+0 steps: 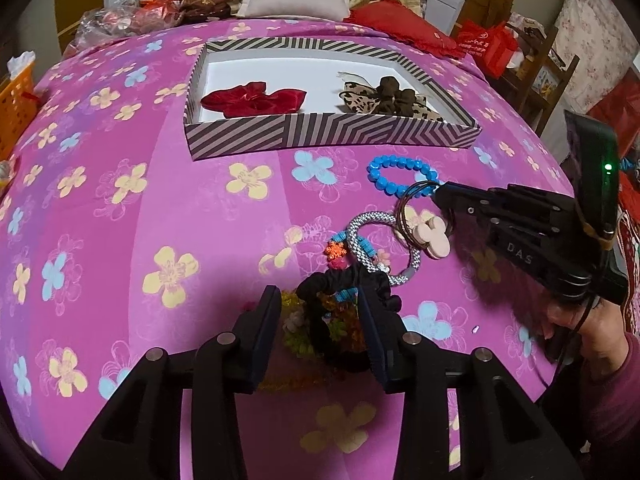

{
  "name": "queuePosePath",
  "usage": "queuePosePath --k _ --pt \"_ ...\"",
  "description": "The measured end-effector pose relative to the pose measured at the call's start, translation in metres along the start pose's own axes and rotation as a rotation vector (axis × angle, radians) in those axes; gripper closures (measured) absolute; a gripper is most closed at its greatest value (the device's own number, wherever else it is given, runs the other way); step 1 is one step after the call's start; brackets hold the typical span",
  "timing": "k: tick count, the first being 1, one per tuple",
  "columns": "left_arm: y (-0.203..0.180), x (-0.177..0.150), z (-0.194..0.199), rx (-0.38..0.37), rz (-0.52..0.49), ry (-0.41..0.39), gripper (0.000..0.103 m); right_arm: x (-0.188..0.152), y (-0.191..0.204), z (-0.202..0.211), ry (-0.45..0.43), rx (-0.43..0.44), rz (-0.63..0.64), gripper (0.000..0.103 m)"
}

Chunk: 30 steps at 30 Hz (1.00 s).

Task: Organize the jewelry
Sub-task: 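Grasp the black beaded hair tie with left tool while right tool grasps the Mickey-charm hair tie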

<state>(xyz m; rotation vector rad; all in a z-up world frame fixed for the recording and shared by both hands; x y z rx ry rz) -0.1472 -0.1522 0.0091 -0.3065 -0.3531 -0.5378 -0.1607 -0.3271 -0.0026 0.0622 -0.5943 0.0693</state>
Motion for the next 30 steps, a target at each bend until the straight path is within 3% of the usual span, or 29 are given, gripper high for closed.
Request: queuePosePath --k 5,9,18,22,30 --pt "-0.002 0.001 0.001 -0.003 -0.016 -0.005 0.087 -0.002 -0.002 0.016 -0.031 0.018 -0.022 0.098" --pt "-0.003 0.002 0.0 -0.006 -0.021 -0.007 0.103 -0.002 -0.001 0.021 -0.033 0.027 -0.024 0.098" --pt "0.006 0.003 0.0 -0.027 0.011 -0.017 0.103 -0.005 -0.002 0.025 -0.039 0.054 -0.045 0.098" --pt "0.007 0.003 0.014 -0.062 0.028 -0.05 0.103 -0.003 -0.001 0.035 -0.059 0.062 -0.042 0.098" --pt "0.0 0.011 0.049 -0.053 0.032 -0.137 0.103 0.004 0.007 0.06 -0.113 0.077 -0.033 0.098"
Point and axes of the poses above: each gripper's, at about its wrist camera, not at the fingertips, and z roughly against the way its jaws point, y to its left, x to its top, the point moved 3 cm from there along -z, roughly the way its jaws point, and after that the axes turned 6 degrees about y, right-handed, at the moved point
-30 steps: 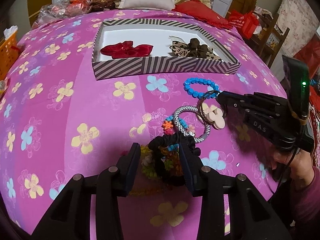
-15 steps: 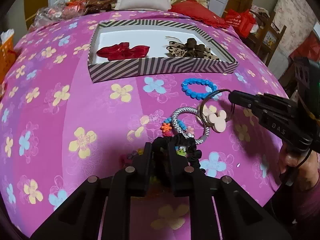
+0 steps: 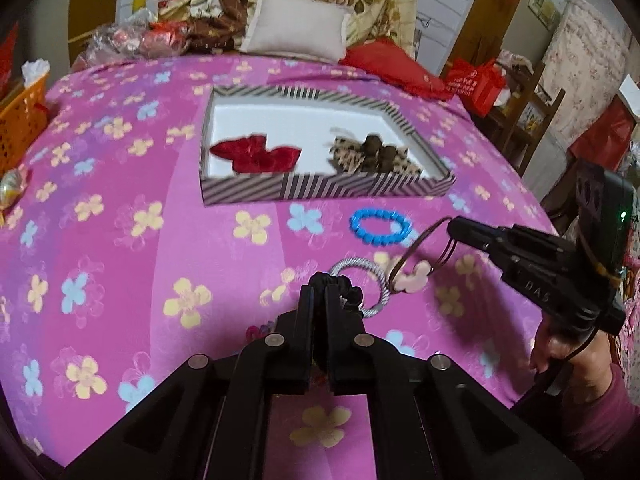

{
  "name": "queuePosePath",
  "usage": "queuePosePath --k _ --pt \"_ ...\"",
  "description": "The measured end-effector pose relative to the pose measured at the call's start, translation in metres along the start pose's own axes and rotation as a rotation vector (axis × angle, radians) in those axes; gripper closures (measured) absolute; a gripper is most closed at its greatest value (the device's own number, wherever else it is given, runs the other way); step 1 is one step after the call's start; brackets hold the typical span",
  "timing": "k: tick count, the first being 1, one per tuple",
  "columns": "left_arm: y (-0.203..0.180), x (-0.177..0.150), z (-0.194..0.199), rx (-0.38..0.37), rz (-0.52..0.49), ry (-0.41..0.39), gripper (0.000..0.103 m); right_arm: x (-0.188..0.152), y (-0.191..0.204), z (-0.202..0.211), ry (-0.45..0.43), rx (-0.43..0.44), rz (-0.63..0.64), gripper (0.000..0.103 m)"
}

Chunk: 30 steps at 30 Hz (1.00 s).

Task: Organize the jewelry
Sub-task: 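Grasp the black beaded hair tie with left tool while right tool grasps the Mickey-charm hair tie, then carry the black hair tie in left tool while right tool carries the Mickey-charm tie to the tray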

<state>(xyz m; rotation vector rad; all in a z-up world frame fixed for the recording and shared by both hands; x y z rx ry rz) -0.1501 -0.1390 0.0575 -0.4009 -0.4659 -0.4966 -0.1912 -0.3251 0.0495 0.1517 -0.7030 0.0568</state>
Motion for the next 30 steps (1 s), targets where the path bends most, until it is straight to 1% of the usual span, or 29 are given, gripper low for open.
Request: queuePosePath --k 4,10,20,30 --pt "-0.007 0.007 0.01 0.001 -0.01 -0.031 0.103 0.004 0.006 0.01 -0.024 0.0 0.013 0.098" --pt "-0.011 0.013 0.018 0.029 -0.007 -0.059 0.103 0.011 0.009 0.024 -0.053 -0.009 0.024 0.098" --pt "-0.01 0.023 0.018 0.074 -0.002 -0.075 0.103 0.018 0.012 0.035 -0.079 -0.019 0.033 0.098" --pt "-0.01 0.031 0.016 0.102 0.001 -0.085 0.103 0.02 0.01 0.035 -0.078 -0.027 0.033 0.098"
Point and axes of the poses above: each gripper's, at about its wrist camera, not at the fingertips, and z roughly against the way its jaws point, y to its left, x to its top, the point moved 3 cm from there along -z, roughly the way its jaws point, and after that the axes turned 6 degrees about y, right-handed, at the moved point
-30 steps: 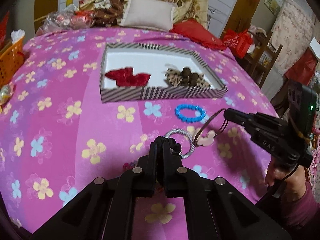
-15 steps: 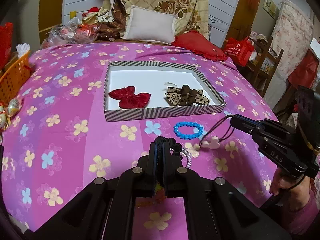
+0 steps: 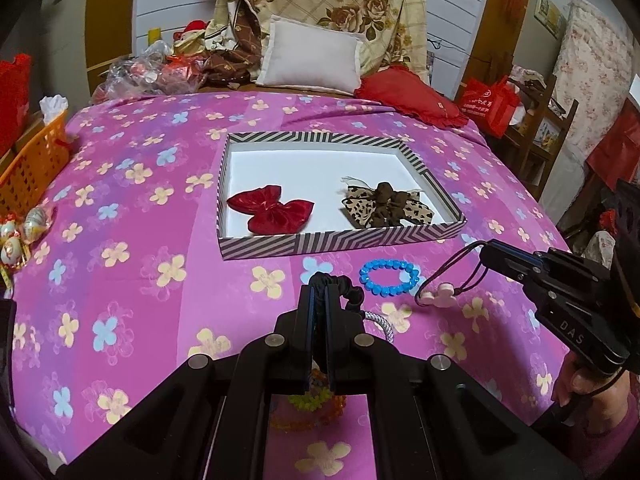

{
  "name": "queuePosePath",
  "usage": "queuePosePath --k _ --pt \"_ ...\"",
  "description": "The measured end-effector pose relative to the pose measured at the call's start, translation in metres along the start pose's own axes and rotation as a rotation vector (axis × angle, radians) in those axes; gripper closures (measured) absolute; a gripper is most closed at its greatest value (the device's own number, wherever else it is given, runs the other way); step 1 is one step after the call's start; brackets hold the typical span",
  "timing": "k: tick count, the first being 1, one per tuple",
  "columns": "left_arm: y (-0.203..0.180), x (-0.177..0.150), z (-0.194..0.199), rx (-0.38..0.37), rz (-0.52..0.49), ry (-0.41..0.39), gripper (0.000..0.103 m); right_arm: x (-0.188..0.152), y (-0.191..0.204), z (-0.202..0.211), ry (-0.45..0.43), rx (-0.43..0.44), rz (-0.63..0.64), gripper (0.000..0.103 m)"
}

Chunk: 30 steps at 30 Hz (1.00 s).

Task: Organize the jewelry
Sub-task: 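Carry the black hair tie in left tool while right tool carries the Mickey-charm tie to the tray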

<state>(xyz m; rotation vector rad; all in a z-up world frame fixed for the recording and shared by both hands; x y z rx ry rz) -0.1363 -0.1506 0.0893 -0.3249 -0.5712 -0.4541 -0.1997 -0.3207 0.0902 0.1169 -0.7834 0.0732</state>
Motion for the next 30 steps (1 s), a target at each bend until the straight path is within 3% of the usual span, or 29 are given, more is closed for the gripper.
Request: queuePosePath --k 30 --pt "0.01 0.029 -0.014 0.066 0.005 -0.015 0.103 0.017 -0.01 -0.009 0.014 -0.017 0.011 0.098"
Point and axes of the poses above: each gripper's, at about its wrist camera, not at the fingertips, and z roughly against the way its jaws point, y to its left, x to its top, the point moved 3 cm from there along -z, roughly the way its jaws point, and after that the axes turned 6 degrees about y, right-handed, at the moved point
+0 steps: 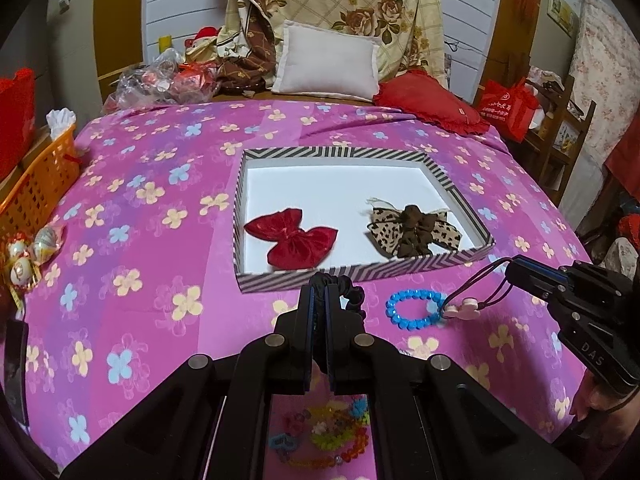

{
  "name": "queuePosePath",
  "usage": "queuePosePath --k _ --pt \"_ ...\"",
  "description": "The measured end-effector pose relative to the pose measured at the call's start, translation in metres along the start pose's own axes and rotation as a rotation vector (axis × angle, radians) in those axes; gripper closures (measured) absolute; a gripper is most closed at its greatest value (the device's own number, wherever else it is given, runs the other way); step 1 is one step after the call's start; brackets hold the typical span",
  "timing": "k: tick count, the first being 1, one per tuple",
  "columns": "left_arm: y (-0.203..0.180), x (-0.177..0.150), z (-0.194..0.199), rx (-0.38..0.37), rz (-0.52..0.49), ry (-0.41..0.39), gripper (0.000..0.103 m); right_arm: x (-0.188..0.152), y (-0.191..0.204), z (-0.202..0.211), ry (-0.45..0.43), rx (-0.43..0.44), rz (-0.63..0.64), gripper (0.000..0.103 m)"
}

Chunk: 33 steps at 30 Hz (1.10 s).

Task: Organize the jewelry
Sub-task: 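Carry the black hair tie in left tool while right tool carries the Mickey-charm tie to the tray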

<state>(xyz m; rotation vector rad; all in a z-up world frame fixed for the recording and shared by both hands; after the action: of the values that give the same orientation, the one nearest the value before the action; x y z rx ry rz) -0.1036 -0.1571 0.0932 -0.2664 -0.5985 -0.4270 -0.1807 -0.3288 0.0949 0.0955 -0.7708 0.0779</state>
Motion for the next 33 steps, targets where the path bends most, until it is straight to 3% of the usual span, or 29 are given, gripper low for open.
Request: queuePosePath --k 18,26,33 --pt "0.005 0.063 -0.031 -0.006 0.039 -0.009 0.103 0.06 -0.006 -0.037 -0.015 0.05 -0.033 0.098" --pt "0.013 0.072 -0.068 0.011 0.087 0.035 0.103 0.077 -0.009 -0.076 0.02 0.099 -0.069 0.098" --pt "0.024 0.066 -0.097 0.039 0.11 0.082 0.103 0.065 -0.031 -0.118 0.1 0.081 -0.13 0.098"
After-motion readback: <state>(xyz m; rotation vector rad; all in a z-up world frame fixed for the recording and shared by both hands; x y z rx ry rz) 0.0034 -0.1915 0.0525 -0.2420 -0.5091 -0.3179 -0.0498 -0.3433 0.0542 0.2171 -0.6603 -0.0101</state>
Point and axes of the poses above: each gripper's, at about its wrist camera, not at the fingertips, and z roughly against the way its jaws point, y to its left, x to its top, the point moved 3 cm from there along -z, roughly the way its jaws point, and after that the axes turned 6 degrees about y, right-handed, at the moved point
